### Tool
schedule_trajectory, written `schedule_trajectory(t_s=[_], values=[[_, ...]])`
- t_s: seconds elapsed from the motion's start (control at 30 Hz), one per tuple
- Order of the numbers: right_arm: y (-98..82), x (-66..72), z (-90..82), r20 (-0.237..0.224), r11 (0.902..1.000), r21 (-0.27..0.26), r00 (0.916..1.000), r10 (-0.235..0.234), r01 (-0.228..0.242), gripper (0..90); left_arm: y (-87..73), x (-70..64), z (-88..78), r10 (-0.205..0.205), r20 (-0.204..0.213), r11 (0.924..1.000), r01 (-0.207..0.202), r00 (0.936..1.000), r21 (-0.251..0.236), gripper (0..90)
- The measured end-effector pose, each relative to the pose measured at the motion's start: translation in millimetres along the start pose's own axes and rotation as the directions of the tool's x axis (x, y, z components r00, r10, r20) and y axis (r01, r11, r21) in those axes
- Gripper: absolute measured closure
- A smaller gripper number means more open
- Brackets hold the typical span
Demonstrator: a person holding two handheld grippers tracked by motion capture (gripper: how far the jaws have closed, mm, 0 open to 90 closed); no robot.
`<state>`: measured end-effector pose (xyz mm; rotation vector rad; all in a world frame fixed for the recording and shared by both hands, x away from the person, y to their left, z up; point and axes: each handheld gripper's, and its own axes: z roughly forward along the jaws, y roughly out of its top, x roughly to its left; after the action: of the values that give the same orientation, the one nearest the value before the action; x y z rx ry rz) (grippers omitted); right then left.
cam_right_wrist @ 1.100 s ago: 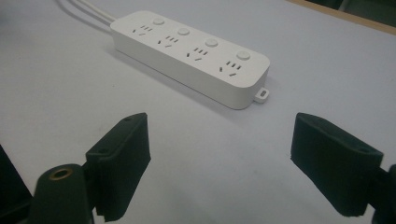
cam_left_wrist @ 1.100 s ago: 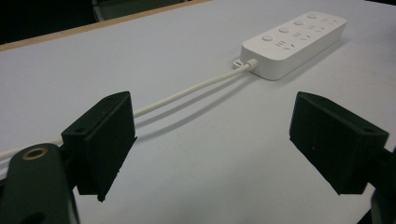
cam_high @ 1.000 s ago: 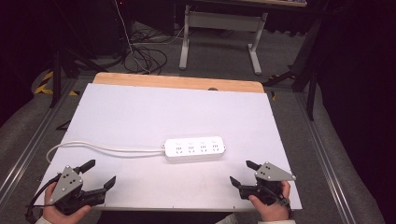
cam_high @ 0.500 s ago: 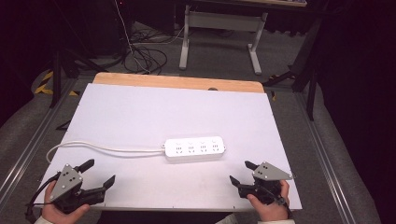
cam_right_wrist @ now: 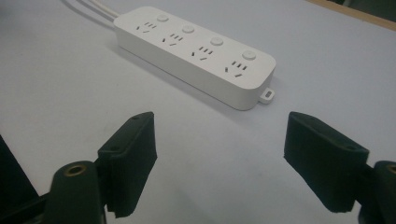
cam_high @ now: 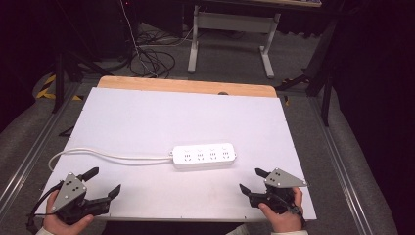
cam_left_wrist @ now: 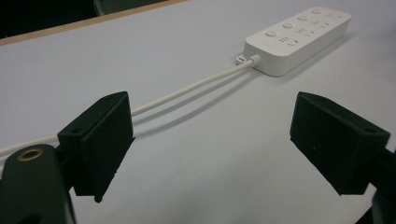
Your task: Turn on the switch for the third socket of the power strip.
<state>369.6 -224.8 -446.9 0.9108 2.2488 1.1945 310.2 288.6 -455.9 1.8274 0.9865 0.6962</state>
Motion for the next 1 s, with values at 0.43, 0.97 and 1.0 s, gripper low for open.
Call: schedule_trajectory(t_s=[0.43,0.97,1.0], values=[[25.6,1.4,1.0,0.004,0.9994,0.03,0.9998,-0.019,0.018,25.2,-0.8,-0.2,1.4,0.0,-0.003,0.9999,0.0,1.0,0.012,13.8],[68.3,6.9,20.5,-0.052,0.9958,0.038,0.9953,-0.082,0.084,25.2,-0.6,0.3,1.0,0.002,-0.003,0.9999,-0.002,1.0,0.013,13.9],[68.3,6.9,20.5,-0.052,0.9958,0.038,0.9953,-0.082,0.084,25.2,-0.6,0.3,1.0,0.002,-0.004,0.9999,-0.002,1.0,0.014,13.9]])
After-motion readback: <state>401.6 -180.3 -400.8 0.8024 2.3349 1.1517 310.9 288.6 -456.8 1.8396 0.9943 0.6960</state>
